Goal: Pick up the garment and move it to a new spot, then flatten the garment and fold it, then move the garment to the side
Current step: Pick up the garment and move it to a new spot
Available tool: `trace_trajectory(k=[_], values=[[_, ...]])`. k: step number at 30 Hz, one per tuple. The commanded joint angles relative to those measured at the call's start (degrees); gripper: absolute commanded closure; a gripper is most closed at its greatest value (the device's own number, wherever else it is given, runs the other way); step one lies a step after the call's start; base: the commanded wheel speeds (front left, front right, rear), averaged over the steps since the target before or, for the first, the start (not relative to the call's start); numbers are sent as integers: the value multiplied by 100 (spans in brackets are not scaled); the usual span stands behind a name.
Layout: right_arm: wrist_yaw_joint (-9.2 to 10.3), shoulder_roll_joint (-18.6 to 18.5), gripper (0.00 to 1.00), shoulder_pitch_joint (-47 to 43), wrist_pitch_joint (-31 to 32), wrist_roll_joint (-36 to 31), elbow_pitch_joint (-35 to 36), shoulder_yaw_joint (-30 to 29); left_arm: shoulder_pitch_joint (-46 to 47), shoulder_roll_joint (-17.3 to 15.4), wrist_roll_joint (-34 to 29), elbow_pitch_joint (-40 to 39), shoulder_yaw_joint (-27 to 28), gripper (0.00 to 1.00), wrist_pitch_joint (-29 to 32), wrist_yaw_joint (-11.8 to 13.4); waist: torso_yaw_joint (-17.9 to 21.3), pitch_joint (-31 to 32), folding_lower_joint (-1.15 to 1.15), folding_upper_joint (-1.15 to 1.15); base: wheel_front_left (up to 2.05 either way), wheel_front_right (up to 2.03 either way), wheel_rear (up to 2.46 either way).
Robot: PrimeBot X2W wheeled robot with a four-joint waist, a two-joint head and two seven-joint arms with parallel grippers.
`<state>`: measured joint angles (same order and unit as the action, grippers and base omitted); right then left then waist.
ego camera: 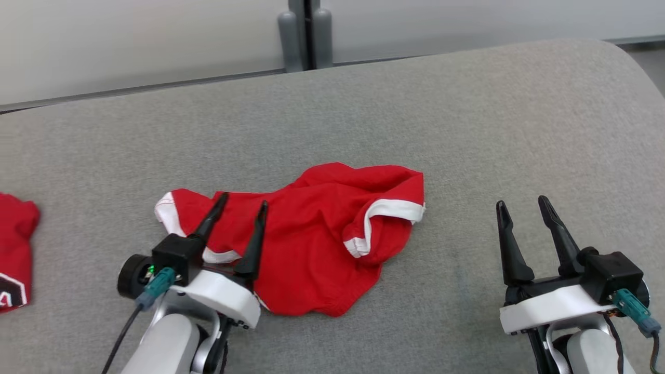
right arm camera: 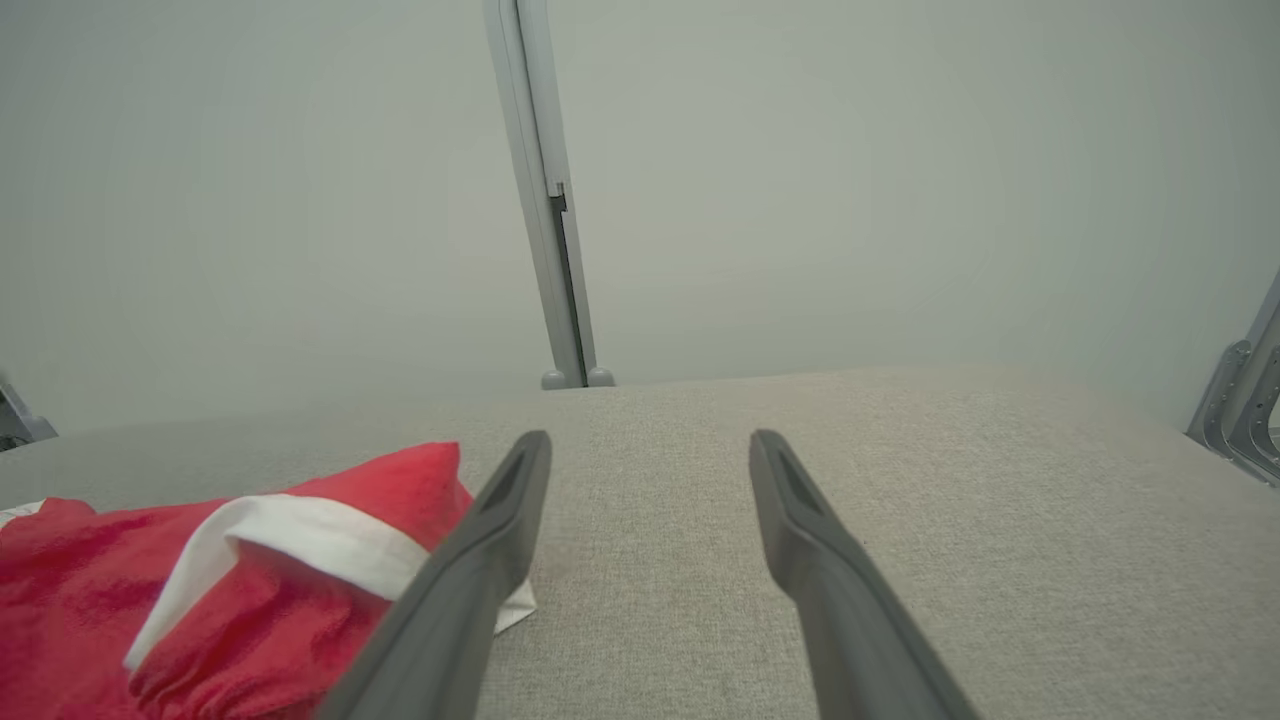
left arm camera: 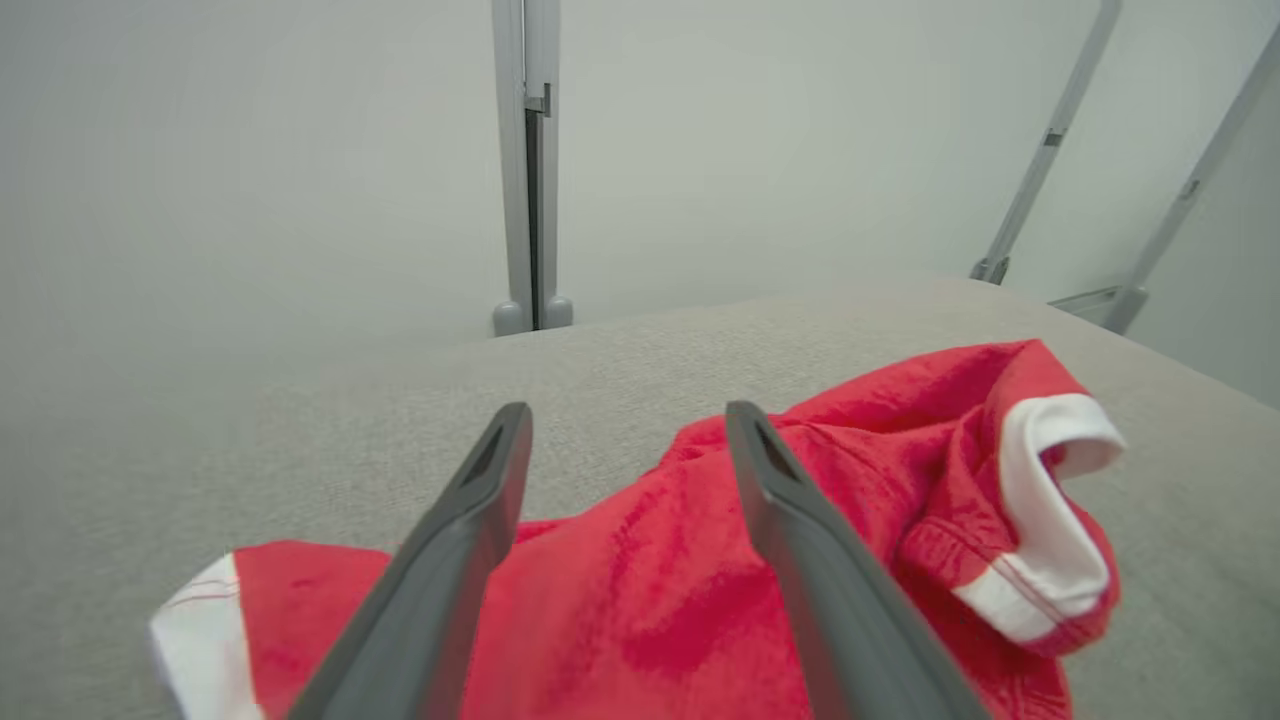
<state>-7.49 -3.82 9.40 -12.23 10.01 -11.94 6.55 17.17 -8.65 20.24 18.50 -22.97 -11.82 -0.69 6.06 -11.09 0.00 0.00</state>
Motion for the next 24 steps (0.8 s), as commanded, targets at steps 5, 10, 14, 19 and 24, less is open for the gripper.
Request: trace_trajectory(k=[5, 10, 14, 19, 24], values=[[0, -68, 0, -243, 171, -13, 234, -79, -430, -242, 178, -222, 606, 0, -239, 441, -596, 465, 0, 0, 0, 0, 0], [0, -82, 0, -427, 344, -68, 424, -77, -794, -452, 245, -421, 1040, 0, -321, 546, -730, 614, 0, 0, 0, 0, 0], [0, -122, 0, -639, 453, -38, 496, -43, -1078, -515, 161, -492, 1068, 0, -339, 459, -754, 816, 0, 0, 0, 0, 0], [0, -134, 0, -948, 583, -55, 607, -66, -1370, -517, 96, -530, 1029, 0, -340, 427, -743, 1086, 0, 0, 0, 0, 0], [0, -130, 0, -1182, 693, -75, 769, -139, -1486, -507, 21, -554, 952, 0, -342, 395, -746, 1206, 0, 0, 0, 0, 0]])
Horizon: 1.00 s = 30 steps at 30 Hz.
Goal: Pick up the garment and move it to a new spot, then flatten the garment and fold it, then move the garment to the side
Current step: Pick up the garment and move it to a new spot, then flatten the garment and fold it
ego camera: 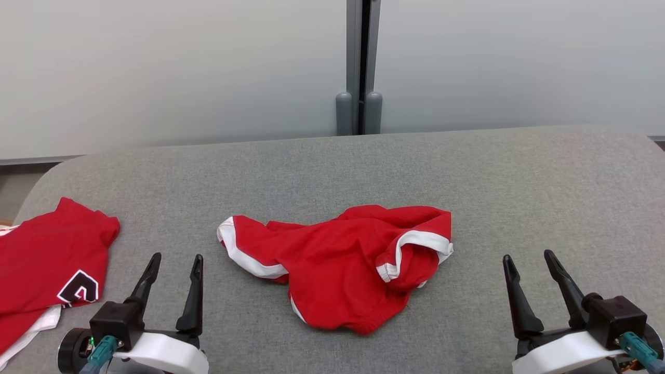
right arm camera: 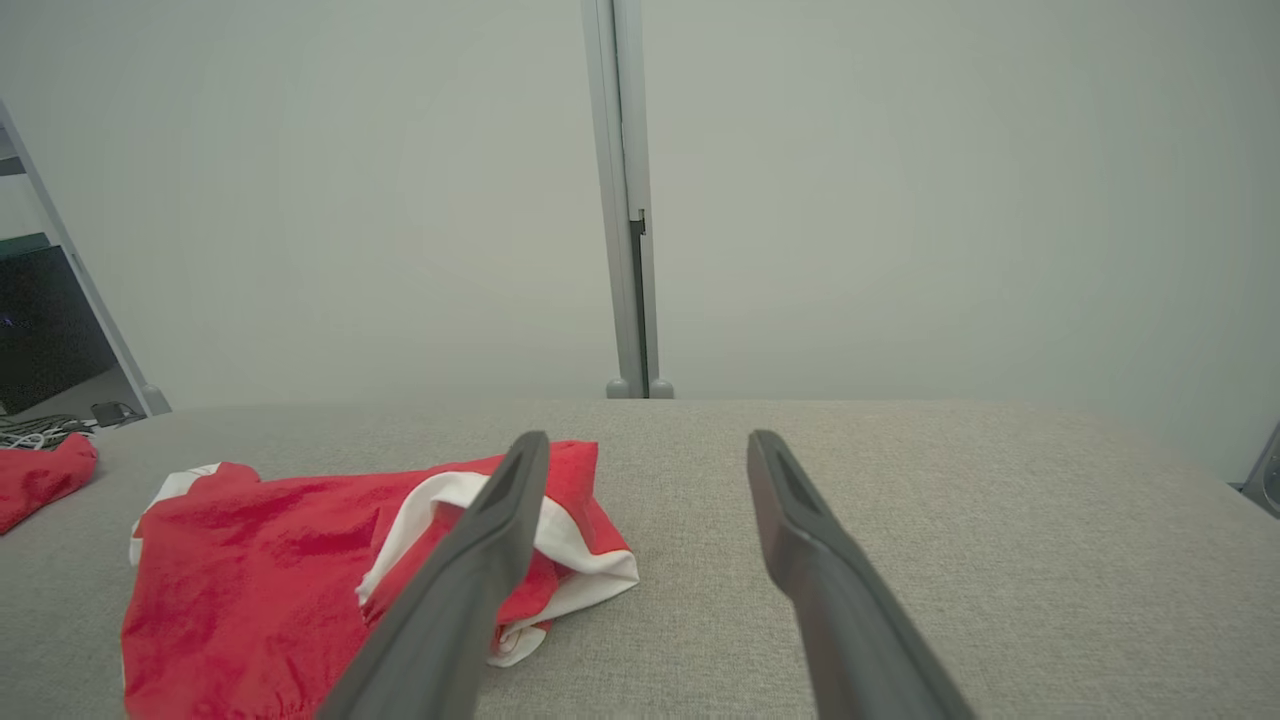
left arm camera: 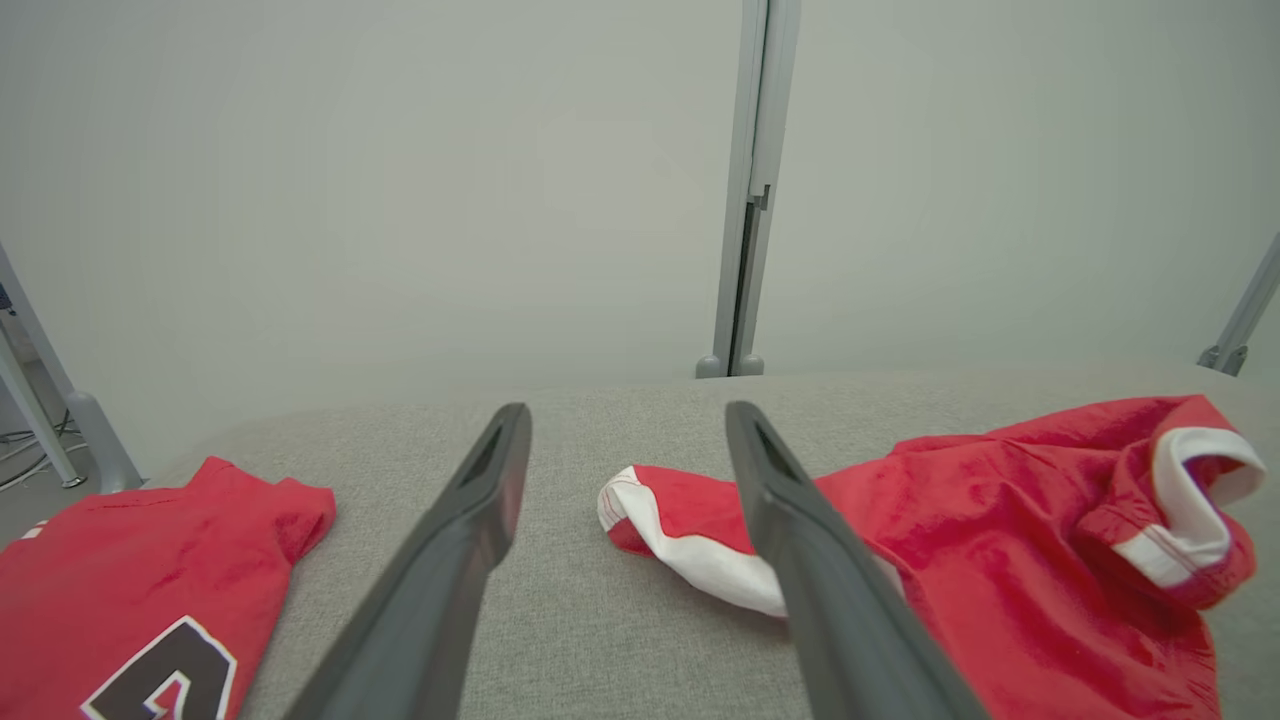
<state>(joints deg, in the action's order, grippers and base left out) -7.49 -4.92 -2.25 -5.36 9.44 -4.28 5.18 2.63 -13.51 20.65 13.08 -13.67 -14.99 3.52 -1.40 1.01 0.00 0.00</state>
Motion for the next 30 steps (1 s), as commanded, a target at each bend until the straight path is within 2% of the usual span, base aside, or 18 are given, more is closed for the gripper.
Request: trace_trajectory(k=[1, 19, 23, 30], values=[[0, -14, 0, -39, 15, -7, 32, -1, -46, -15, -18, -8, 17, 0, -25, -19, 7, 8, 0, 0, 0, 0, 0], [0, -4, 0, 44, 100, -50, 72, 140, 103, 29, -64, 181, 6, 0, -26, 62, 12, 12, 0, 0, 0, 0, 0], [0, -62, 0, 105, 200, -4, -33, 531, 214, 42, -93, 154, -47, 0, -24, 53, -72, -82, 0, 0, 0, 0, 0], [0, -180, 0, 492, 404, 108, -538, 1682, 741, 193, -207, 12, -143, 0, -20, 89, -500, -819, 0, 0, 0, 0, 0]])
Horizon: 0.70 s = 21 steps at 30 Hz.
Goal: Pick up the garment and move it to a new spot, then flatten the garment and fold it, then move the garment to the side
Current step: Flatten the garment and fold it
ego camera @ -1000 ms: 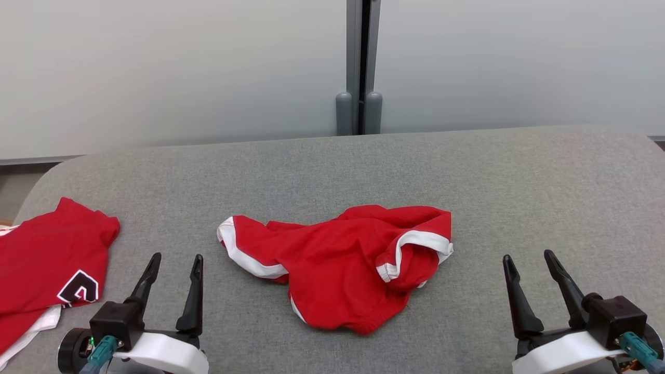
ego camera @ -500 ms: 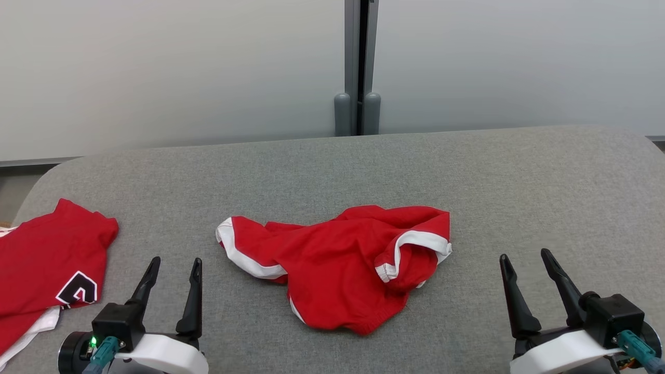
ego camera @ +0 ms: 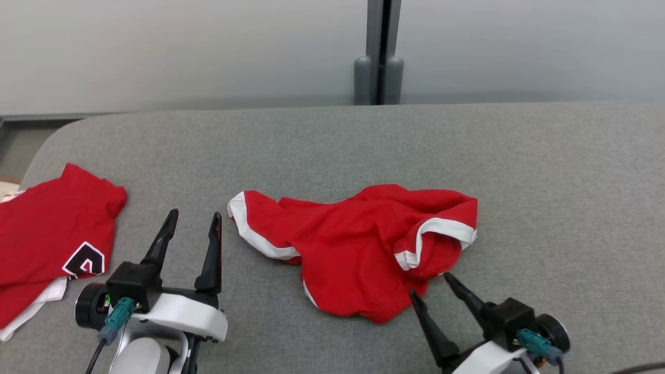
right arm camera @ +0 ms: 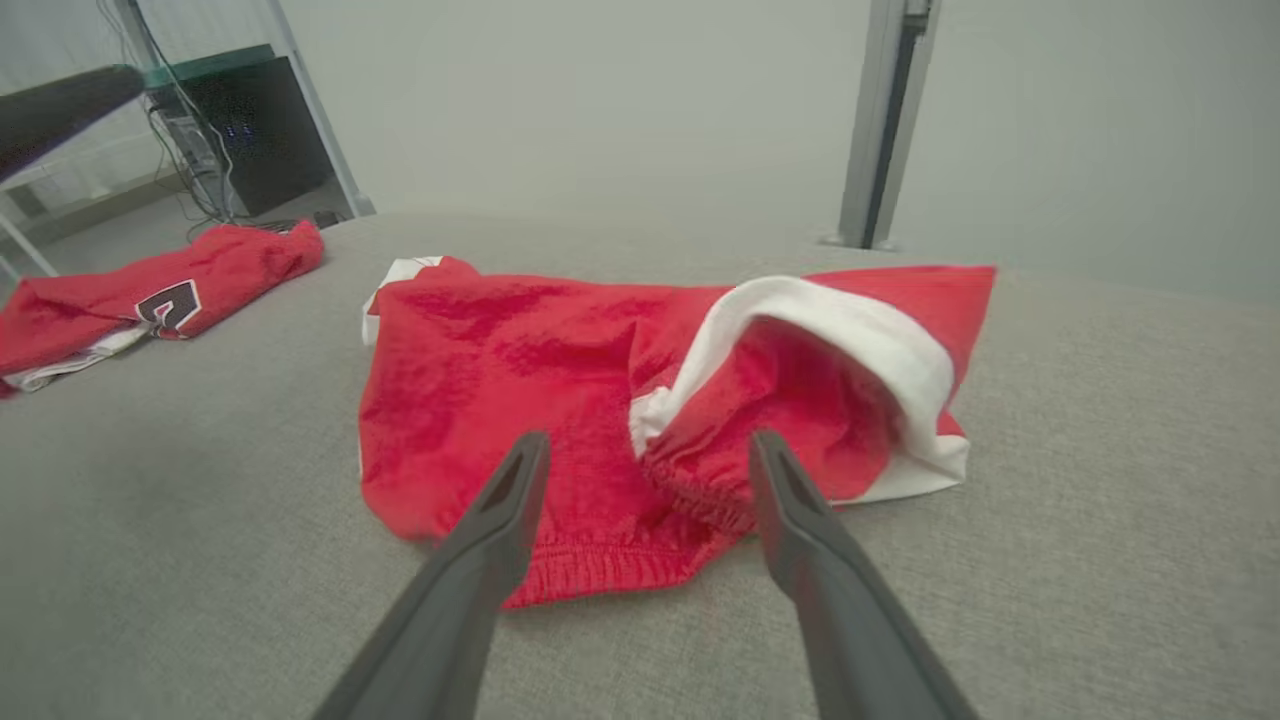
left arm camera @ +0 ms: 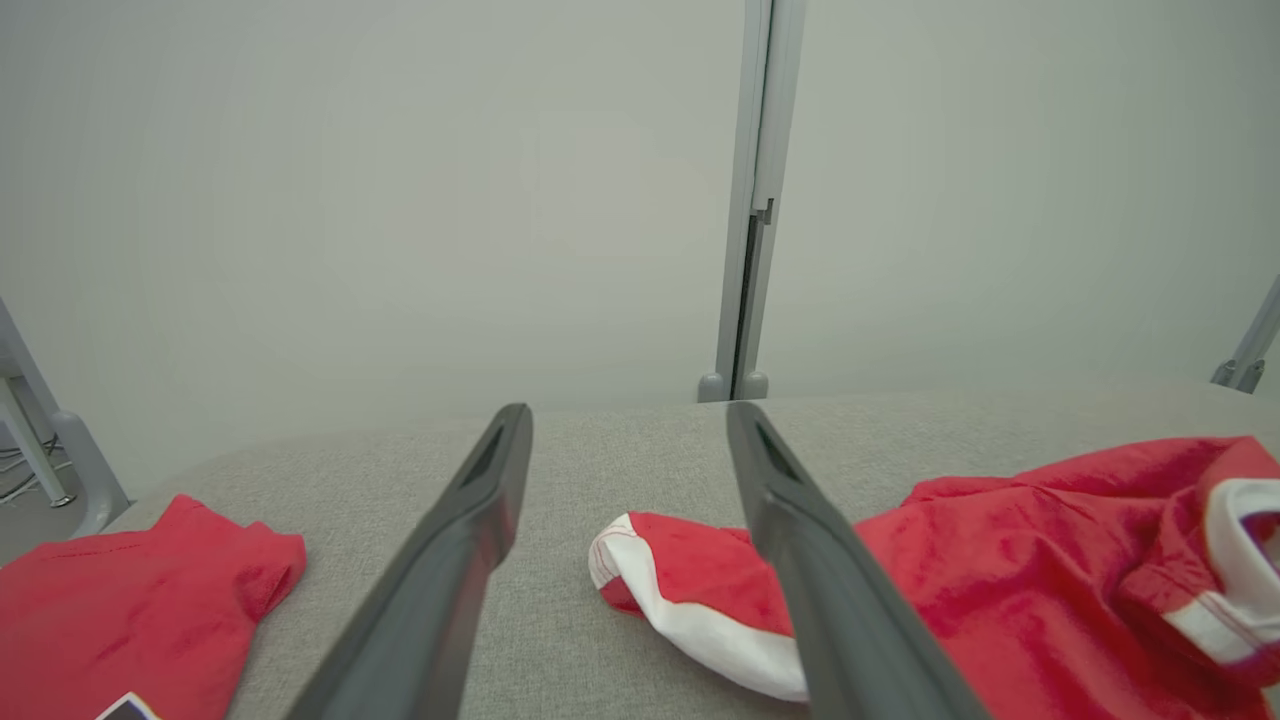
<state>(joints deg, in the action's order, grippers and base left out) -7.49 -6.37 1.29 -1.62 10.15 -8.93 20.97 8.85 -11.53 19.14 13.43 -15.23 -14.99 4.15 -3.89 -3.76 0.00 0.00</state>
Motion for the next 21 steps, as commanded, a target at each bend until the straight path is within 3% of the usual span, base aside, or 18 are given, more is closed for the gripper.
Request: trace_trajectory(k=[1, 12, 13, 14, 15, 16, 21], values=[[0, -60, 0, 227, 38, 47, -193, 233, 200, 47, -70, -20, -4, 0, -22, 18, -319, -428, 0, 0, 0, 0, 0], [1, -356, 0, 960, 176, 227, -1261, 1355, 559, 255, -263, -208, 153, 0, -25, -80, -681, -995, 0, 0, 0, 0, 0], [1, -386, 22, 996, 195, 252, -1323, 1413, 572, 270, -281, -230, 180, 0, -26, -87, -684, -1022, 0, 0, 0, 0, 0], [1, -404, 62, 1022, 215, 289, -1387, 1456, 579, 283, -307, -239, 210, 0, -25, -98, -681, -1034, 0, 0, 0, 0, 0], [0, -396, 94, 1046, 188, 346, -1403, 1502, 572, 294, -322, -249, 238, 0, -26, -104, -665, -1047, 0, 0, 0, 0, 0], [1, -408, 100, 1091, 174, 385, -1401, 1541, 559, 301, -340, -267, 279, 0, -26, -100, -638, -1060, 0, 0, 0, 0, 0], [1, -436, 100, 1362, -96, 593, -1073, 1538, 478, 348, -442, -326, 400, 0, -15, -119, -437, -1043, 0, 0, 0, 0, 0]])
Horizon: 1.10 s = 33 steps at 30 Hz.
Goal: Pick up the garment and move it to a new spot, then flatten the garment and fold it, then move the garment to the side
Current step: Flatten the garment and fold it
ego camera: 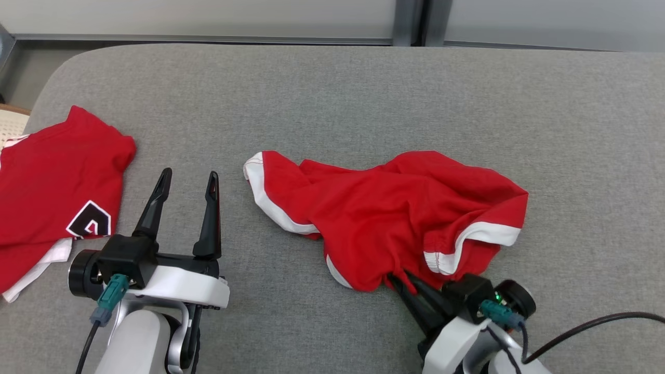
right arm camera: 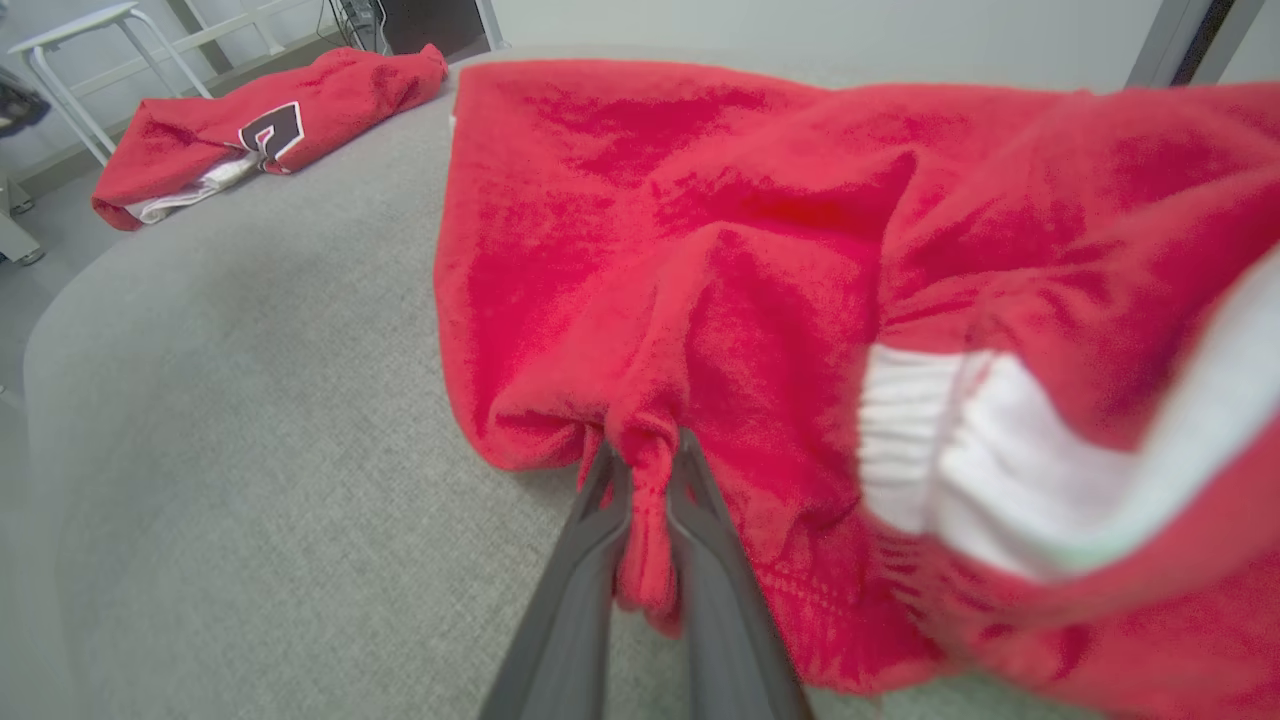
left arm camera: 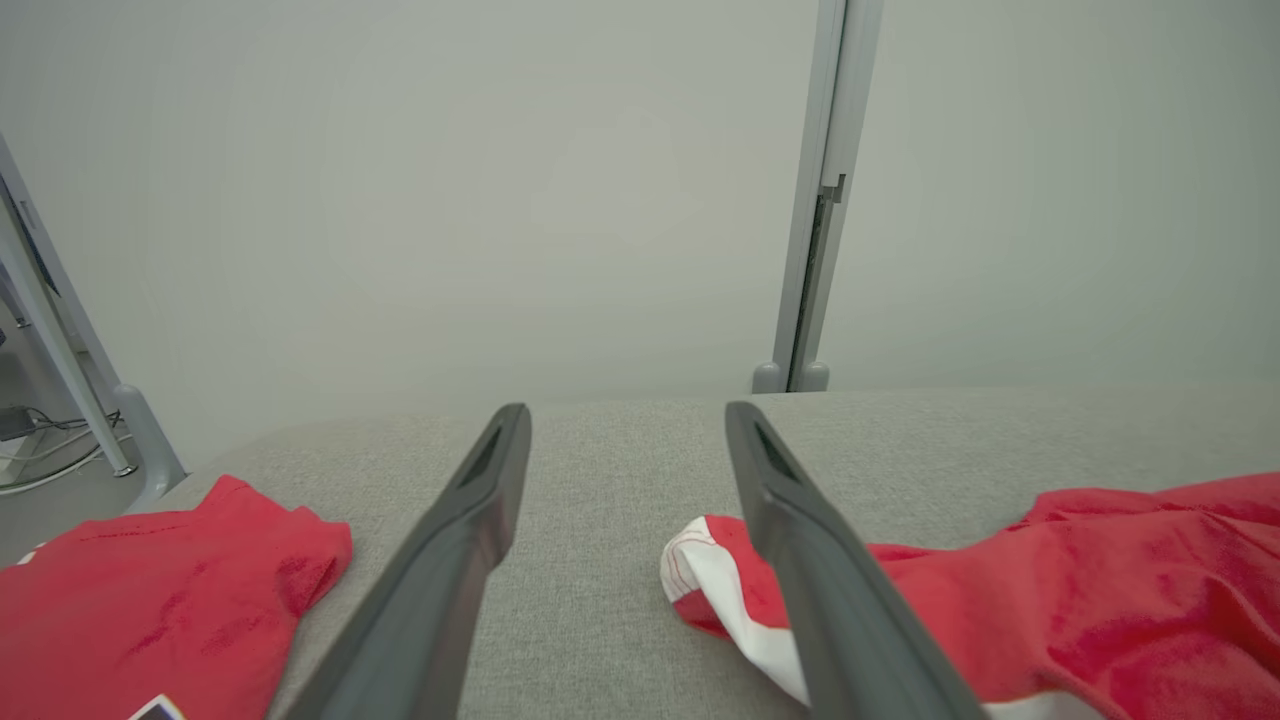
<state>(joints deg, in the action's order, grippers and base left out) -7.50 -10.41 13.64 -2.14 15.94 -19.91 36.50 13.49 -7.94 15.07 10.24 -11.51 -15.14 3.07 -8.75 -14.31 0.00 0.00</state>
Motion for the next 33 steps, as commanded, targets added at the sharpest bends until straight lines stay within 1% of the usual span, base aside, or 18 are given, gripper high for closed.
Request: trace_trajectory(k=[1, 4, 6, 9, 13, 16, 19, 23, 24, 25, 29, 33], values=[[2, -32, 100, 157, -72, 30, 120, -47, 2, -14, -50, -19, 48, 0, 1, -26, 103, 16, 0, 0, 0, 0, 0], [2, -40, 100, 186, -147, 110, 425, -245, 3, 1, -99, -54, 81, 0, 1, -62, 252, 19, 0, 0, 0, 0, 0], [2, -51, 100, 223, -127, 145, 632, -496, 27, 7, -132, -75, 89, 0, 1, -80, 338, -14, 0, 0, 0, 0, 0], [2, -34, 100, 264, -46, 155, 880, -1005, 111, 24, -167, -107, 97, 0, 0, -109, 429, -114, 0, 0, 0, 0, 0], [2, -41, 100, 349, 123, 67, 991, -1750, 242, 79, -216, -126, 66, 0, 0, -147, 433, -306, 0, 0, 0, 0, 0], [2, -92, 100, 523, 283, 12, 921, -2225, 371, 141, -255, -125, 23, 0, 0, -191, 367, -466, 0, 0, 0, 0, 0], [2, -137, 100, 745, 385, -5, 735, -2549, 493, 207, -286, -108, 3, 0, 0, -242, 301, -645, 0, 0, 0, 0, 0], [2, -193, 99, 1041, 362, 12, 353, -2722, 600, 257, -318, -70, 8, 0, 0, -275, 267, -781, 0, 0, 0, 0, 0], [2, -193, 62, 1092, 283, 13, 295, -2746, 603, 269, -329, -64, 19, 0, 0, -289, 272, -791, 0, 0, 0, 0, 0], [2, -167, 0, 1113, 228, 52, 243, -2761, 601, 283, -339, -57, 29, 0, 0, -290, 280, -793, 0, 0, 0, 0, 0], [2, -167, 0, 991, -95, 138, 211, -2755, 494, 298, -377, -11, 118, 0, 0, -309, 373, -703, 0, 0, 0, 0, 0], [2, -242, 0, 767, -448, 212, 459, -2796, 361, 271, -400, 39, 229, 0, 0, -326, 489, -526, 0, 0, 0, 0, 0]])
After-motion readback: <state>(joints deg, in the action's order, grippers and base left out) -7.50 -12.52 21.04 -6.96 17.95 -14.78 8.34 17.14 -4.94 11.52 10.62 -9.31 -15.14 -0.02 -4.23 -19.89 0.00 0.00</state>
